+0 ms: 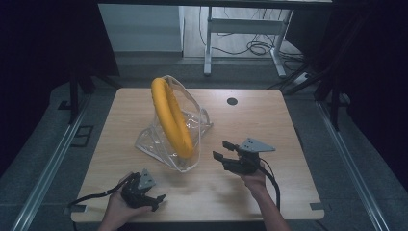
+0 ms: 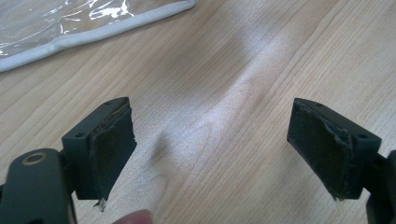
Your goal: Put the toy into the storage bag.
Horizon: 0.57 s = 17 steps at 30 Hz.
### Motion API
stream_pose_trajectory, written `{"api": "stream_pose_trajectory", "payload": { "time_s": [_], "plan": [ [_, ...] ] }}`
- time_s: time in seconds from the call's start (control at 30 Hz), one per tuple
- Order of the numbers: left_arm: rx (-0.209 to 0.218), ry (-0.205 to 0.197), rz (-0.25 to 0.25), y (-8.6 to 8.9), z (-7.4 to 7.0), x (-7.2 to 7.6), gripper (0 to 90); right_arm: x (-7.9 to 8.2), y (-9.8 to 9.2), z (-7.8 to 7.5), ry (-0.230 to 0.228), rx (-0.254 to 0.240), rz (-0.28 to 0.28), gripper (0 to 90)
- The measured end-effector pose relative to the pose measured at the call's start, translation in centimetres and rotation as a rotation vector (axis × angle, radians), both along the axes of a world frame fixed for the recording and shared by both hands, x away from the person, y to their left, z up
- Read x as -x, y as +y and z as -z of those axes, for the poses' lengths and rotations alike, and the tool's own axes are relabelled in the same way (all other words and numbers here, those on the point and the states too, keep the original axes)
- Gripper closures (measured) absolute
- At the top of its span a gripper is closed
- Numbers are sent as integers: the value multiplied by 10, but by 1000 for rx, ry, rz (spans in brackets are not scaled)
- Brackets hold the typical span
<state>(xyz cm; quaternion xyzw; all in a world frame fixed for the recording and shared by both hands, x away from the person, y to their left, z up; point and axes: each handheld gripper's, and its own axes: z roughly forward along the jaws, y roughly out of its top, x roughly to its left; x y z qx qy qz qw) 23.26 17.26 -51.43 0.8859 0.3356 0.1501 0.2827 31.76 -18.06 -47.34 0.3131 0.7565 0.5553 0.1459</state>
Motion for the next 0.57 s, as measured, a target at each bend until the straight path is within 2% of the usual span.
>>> {"api": "stream_pose_trajectory", "payload": {
  "time_s": [0.1, 0.3, 0.57],
  "plan": [
    [2, -1, -1, 0, 0, 0, 149, 0, 0, 3, 2, 36, -8, 399],
    [5, -5, -1, 1, -1, 1, 149, 0, 5, 8, 17, 45, -23, 397],
    [4, -5, -1, 1, -1, 0, 149, 1, 4, 12, 25, 47, -17, 393]
  ]
}}
